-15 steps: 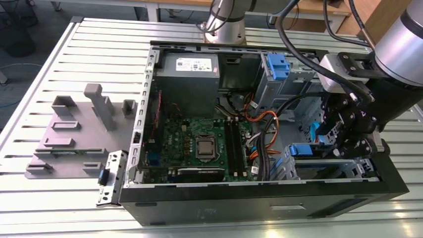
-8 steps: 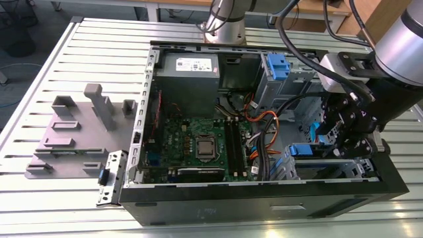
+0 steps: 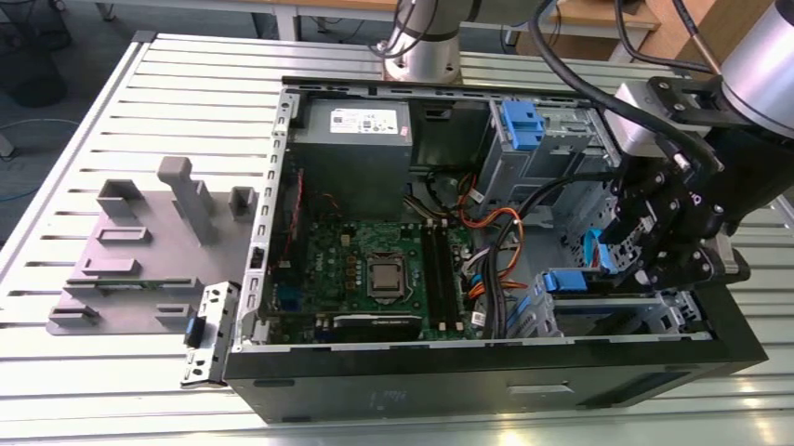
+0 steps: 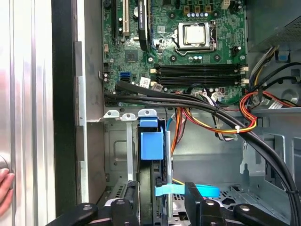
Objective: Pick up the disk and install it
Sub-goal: 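Insert the first disk wire, then insert the second disk wire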
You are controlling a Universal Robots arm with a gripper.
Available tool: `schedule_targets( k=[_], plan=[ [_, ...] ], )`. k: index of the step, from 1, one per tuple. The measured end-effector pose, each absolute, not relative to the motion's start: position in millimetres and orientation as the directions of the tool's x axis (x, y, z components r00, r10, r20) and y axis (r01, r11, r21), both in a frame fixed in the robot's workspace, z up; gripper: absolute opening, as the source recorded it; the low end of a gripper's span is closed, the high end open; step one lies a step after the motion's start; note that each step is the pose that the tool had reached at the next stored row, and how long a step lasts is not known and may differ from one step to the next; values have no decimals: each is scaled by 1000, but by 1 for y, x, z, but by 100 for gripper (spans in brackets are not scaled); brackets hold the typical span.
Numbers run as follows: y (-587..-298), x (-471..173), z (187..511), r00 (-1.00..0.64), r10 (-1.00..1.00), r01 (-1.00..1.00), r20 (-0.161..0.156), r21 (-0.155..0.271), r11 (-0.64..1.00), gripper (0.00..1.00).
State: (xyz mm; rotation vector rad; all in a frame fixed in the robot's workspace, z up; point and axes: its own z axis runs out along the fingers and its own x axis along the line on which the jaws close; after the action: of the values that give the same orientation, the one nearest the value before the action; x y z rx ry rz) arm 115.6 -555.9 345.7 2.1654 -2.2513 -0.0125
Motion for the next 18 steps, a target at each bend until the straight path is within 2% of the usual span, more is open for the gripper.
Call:
schedule_targets(
  k=[18],
  plan=[
    [-556, 126, 347, -39, -999, -999, 4, 18, 39, 53]
  ],
)
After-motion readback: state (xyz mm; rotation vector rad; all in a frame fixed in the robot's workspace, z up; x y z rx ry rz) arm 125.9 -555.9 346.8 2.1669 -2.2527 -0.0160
